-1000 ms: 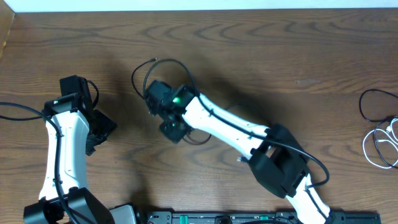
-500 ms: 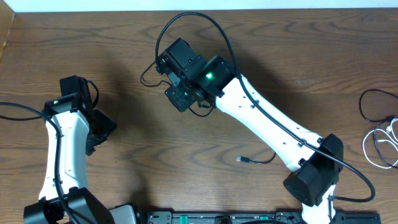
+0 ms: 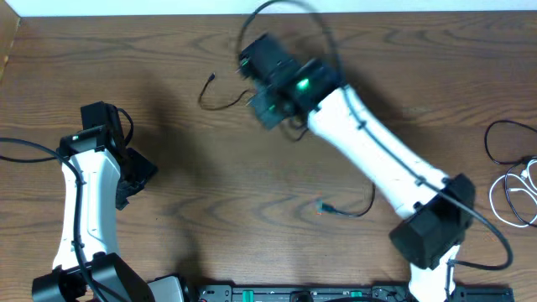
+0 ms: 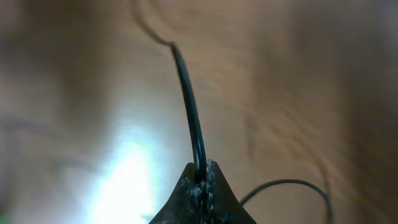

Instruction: Untangle cables

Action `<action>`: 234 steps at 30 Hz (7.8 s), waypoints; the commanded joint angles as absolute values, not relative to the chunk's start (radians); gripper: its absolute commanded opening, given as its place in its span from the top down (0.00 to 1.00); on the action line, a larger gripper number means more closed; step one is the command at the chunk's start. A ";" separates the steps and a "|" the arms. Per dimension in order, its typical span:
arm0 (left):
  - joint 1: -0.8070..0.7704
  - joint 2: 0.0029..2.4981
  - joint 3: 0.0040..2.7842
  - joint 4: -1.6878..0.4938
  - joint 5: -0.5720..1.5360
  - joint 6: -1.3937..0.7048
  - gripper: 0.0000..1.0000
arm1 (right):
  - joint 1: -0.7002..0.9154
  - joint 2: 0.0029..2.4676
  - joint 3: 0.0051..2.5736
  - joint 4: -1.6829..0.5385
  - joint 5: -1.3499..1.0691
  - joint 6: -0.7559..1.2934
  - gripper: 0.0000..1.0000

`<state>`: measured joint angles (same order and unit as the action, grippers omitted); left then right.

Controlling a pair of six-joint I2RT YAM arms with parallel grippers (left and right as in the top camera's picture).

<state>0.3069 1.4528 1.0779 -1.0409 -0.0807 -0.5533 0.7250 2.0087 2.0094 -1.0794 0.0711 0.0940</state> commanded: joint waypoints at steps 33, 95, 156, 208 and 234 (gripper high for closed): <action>0.311 1.444 1.082 -1.043 -0.086 -0.555 0.36 | -0.044 1.838 2.017 -1.124 0.179 0.080 0.99; 0.311 1.444 1.082 -1.042 -0.051 -0.556 0.36 | -0.599 1.864 2.039 -1.377 -0.067 -0.004 0.99; 0.310 1.444 1.082 -1.001 0.015 -0.555 0.36 | -0.661 1.864 1.540 -1.050 0.103 0.302 0.01; 0.170 1.444 1.082 -0.964 0.015 -0.555 0.36 | -0.456 1.866 1.120 -0.425 -0.365 0.015 0.99; 0.170 1.444 1.081 -0.982 0.015 -0.555 0.36 | -0.537 1.721 1.143 -0.048 -0.494 0.480 0.99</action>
